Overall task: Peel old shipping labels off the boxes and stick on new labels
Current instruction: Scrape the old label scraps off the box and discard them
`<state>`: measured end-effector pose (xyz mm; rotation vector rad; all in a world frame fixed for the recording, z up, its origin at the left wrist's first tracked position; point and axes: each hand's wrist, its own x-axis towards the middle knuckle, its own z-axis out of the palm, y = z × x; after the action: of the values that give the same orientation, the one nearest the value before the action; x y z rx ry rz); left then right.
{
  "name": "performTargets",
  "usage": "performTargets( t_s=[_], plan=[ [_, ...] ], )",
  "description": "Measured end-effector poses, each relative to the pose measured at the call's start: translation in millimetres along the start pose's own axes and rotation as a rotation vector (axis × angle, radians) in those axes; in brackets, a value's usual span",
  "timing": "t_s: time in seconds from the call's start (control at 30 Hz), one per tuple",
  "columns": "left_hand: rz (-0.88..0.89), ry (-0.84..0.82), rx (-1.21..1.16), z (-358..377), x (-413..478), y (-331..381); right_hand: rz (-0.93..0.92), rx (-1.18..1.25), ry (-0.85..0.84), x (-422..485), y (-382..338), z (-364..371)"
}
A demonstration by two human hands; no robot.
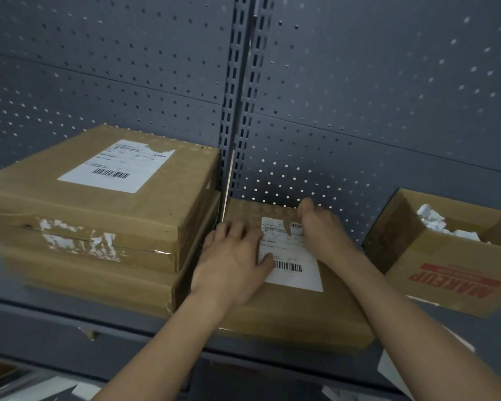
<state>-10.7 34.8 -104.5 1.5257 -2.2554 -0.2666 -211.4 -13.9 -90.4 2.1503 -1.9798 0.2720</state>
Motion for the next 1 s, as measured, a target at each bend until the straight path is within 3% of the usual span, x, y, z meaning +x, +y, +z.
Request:
performTargets(
  t_s=[0.1, 0.23, 0.33, 1.0],
  plan=[
    [0.002, 0.000, -0.005, 0.4, -0.1, -0.7, -0.008, 0.027, 0.019, -2.6, -1.2, 0.8],
    [0.002, 0.002, -0.007, 1.1, 0.1, -1.1, 0.115, 0.360, 0.044, -8.7, 8.5, -10.7],
    [0.000, 0.003, -0.005, 1.3, -0.1, -0.9, 0.130, 0.447, 0.016, -9.8, 12.1, -18.0],
    [0.004, 0.012, -0.014, 0.1, -0.7, -0.8, 0.156, 0.056, 0.009, 2.5, -5.0, -2.5]
  ],
)
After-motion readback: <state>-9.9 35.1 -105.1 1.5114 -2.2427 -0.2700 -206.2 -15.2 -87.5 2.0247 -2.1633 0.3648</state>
